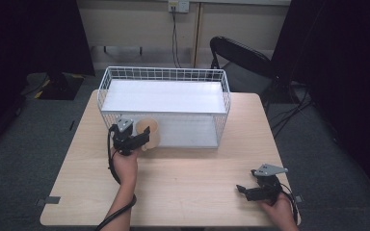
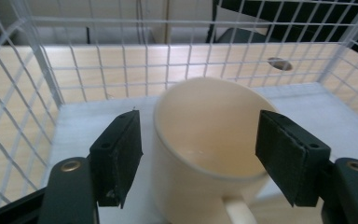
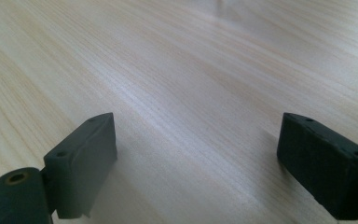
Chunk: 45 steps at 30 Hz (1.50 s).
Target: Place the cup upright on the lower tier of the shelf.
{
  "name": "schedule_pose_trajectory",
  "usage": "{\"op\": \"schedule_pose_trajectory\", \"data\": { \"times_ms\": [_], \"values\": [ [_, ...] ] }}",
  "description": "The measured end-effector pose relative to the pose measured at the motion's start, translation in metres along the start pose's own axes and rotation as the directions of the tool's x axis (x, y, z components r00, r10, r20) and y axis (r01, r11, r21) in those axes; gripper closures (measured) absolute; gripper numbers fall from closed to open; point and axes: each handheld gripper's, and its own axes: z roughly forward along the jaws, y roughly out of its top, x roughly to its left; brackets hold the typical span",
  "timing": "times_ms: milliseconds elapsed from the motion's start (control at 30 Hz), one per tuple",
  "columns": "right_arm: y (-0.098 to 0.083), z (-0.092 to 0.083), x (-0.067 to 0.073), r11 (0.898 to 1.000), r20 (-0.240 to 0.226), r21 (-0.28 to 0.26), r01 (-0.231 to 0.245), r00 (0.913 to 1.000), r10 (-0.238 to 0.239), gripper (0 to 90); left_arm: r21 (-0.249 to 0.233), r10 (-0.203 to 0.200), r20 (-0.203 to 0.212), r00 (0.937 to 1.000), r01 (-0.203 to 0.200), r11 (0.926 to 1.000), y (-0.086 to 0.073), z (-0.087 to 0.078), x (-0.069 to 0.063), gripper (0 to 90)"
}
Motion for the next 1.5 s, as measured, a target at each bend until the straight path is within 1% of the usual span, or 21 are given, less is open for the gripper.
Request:
{"op": "schedule_pose_trajectory", "data": {
  "times_ms": [133,200,233,333,500,567,600,633,667,767,800,833,867,900,933,967,1033,1067,1100,1233,1500],
  "values": [
    [0.0,0.0,0.0,1.0,0.0,0.0,-0.001,1.0,0.001,11.3,-0.017,-0.021,0.008,0.9998,0.021,0.9996,-0.003,-0.006,0.002,30.4],
    [0.0,0.0,0.0,1.0,0.0,0.0,0.0,1.0,0.0,11.3,-0.017,-0.014,0.01,0.9999,0.015,0.9998,-0.003,-0.007,0.002,30.4],
    [0.0,0.0,0.0,1.0,0.0,0.0,0.0,1.0,0.0,11.3,-0.022,-0.002,0.005,1.0,0.002,0.9998,-0.003,-0.009,0.003,30.4],
    [0.0,0.0,0.0,1.0,0.0,0.0,0.0,1.0,0.0,11.3,-0.029,-0.006,0.01,0.9999,0.006,0.9996,-0.003,-0.011,0.004,30.4],
    [0.0,0.0,0.0,1.0,0.0,0.0,0.0,1.0,0.0,11.3,-0.017,-0.005,0.032,0.9995,0.006,0.9998,-0.007,-0.015,0.003,30.2],
    [0.0,0.0,0.0,1.0,0.0,0.0,0.0,1.0,0.0,11.3,-0.008,-0.002,0.062,0.9981,0.002,1.0,-0.01,-0.016,0.0,30.6],
    [0.0,0.0,0.0,1.0,0.0,0.0,0.0,1.0,0.0,11.3,-0.008,-0.002,0.062,0.9981,0.002,1.0,-0.01,-0.016,0.0,30.9],
    [0.0,0.0,0.0,1.0,0.0,0.0,0.0,1.0,0.0,11.3,0.009,0.008,0.056,0.9984,-0.009,0.9999,-0.012,-0.014,-0.002,31.0],
    [0.0,0.0,0.0,1.0,0.0,0.0,0.0,1.0,0.0,11.3,0.022,0.008,0.06,0.9982,-0.009,0.9997,-0.013,-0.013,-0.002,31.5],
    [0.0,0.0,0.0,1.0,0.0,0.0,0.0,1.0,0.0,11.3,0.028,0.007,0.052,0.9986,-0.008,0.9996,-0.015,-0.012,-0.001,32.9],
    [0.0,0.0,0.0,1.0,0.0,0.0,0.0,1.0,0.0,11.3,0.045,0.012,0.051,0.9986,-0.014,0.9989,-0.016,-0.009,0.0,36.0],
    [0.0,0.0,0.0,1.0,0.0,0.0,0.0,1.0,0.0,11.3,0.045,0.012,0.051,0.9986,-0.014,0.9989,-0.016,-0.009,0.0,36.4],
    [0.0,0.0,0.0,1.0,0.0,0.0,0.0,1.0,0.0,11.3,0.073,0.027,0.036,0.999,-0.029,0.9969,-0.017,-0.006,-0.001,40.0],
    [0.0,0.0,0.0,1.0,0.0,0.0,0.0,1.0,0.0,11.3,0.08,0.03,0.044,0.9986,-0.033,0.9962,-0.017,-0.004,-0.002,43.7],
    [0.0,0.0,0.0,1.0,0.0,0.0,0.0,1.0,0.0,11.3,0.088,0.039,0.036,0.9986,-0.042,0.9952,-0.017,-0.003,-0.003,44.3],
    [0.0,0.0,0.0,1.0,0.0,0.0,0.0,1.0,0.0,11.3,0.088,0.039,0.036,0.9986,-0.042,0.9952,-0.017,-0.003,-0.003,45.0],
    [0.0,0.0,0.0,1.0,0.0,0.0,0.0,1.0,0.0,11.3,0.084,0.037,0.037,0.9986,-0.041,0.9956,-0.018,-0.001,-0.003,55.0],
    [0.0,0.0,0.0,1.0,0.0,0.0,0.0,1.0,0.0,11.3,0.084,0.031,0.035,0.9989,-0.034,0.9959,-0.018,0.001,-0.003,55.0],
    [0.0,0.0,0.0,1.0,0.0,0.0,0.0,1.0,0.0,11.3,0.092,0.039,0.033,0.9987,-0.042,0.9949,-0.018,0.004,-0.003,55.8],
    [0.0,0.0,0.0,1.0,0.0,0.0,0.0,1.0,0.0,11.3,0.098,0.035,0.022,0.9991,-0.037,0.9945,-0.017,0.01,-0.004,60.3],
    [0.0,0.0,0.0,1.0,0.0,0.0,0.0,1.0,0.0,11.3,0.093,0.025,0.009,0.9996,-0.026,0.9953,-0.015,0.018,-0.005,65.5]
  ]
}}
